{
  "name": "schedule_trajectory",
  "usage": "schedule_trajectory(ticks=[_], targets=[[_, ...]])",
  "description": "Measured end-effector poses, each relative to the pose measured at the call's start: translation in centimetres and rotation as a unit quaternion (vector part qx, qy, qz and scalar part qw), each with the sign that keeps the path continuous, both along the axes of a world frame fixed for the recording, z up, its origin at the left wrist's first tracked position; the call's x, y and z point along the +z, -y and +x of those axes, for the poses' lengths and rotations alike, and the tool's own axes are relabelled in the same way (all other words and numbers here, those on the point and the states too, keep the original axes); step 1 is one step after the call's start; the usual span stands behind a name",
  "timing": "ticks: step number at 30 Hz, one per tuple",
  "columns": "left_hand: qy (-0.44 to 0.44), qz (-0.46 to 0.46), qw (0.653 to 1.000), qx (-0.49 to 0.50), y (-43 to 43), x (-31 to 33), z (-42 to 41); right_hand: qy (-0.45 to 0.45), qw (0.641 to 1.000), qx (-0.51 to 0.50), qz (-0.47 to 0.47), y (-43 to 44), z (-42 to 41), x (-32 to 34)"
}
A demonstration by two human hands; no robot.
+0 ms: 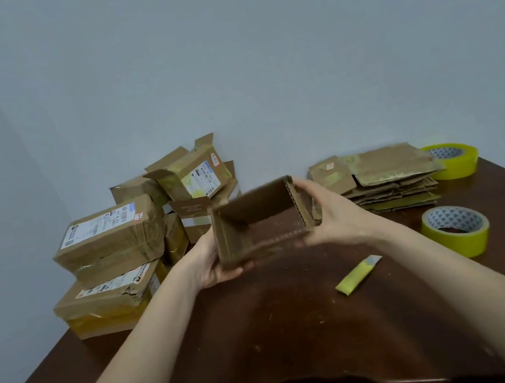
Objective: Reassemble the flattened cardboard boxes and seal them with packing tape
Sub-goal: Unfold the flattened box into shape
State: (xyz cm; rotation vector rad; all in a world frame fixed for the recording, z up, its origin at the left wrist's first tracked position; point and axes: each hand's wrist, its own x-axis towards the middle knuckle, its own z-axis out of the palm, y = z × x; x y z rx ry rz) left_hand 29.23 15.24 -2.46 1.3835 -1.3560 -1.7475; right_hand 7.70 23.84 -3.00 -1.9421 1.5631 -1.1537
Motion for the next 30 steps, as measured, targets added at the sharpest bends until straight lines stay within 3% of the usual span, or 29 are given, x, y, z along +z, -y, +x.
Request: schedule_trajectory(ticks=[3,5,7,9,15,18,22,25,28,30], targets=[[0.061,-0.22,0.972,0.051,1.3,-1.1,0.7,0.107,0.993,-0.043,0.033,0.8,-0.2,-0.9],[-0.009,-0.331,0.94,0.076,1.6,-1.7,0.9,0.154,0.984,-0.071,0.058,1.4,-0.3,-2.0],[-0.071,-0.388,0.918,0.028,0.7,-2.3,0.7,0.184,0.976,-0.066,0.09,1.8,-0.2,-3.5],[-0.083,-0.402,0.911,-0.029,-0.4,-3.2,0.2,0.2,0.975,-0.056,0.084,1.7,0.3,-4.5],[-0.062,-0.425,0.903,-0.009,0.3,-4.0,-0.9,0.145,0.985,-0.068,-0.062,1.1,0.7,-5.8],[0.025,-0.441,0.897,-0.019,1.1,-4.8,-1.1,0.069,0.993,-0.077,-0.056,1.4,0.2,-6.1],[-0.014,-0.382,0.924,0.013,1.5,-4.7,-1.0,0.027,0.996,-0.076,-0.038,1.9,0.5,-5.4],[0.032,-0.415,0.907,0.059,2.3,-3.6,-1.0,0.101,0.99,-0.09,-0.039,2.0,0.8,-5.3],[0.042,-0.393,0.919,0.013,3.2,-2.1,-1.3,0.202,0.973,-0.11,0.007,2.1,0.8,-4.9],[0.065,-0.406,0.912,-0.005,3.9,-2.0,-1.5,0.21,0.971,-0.105,0.033,2.4,0.5,-4.2]])
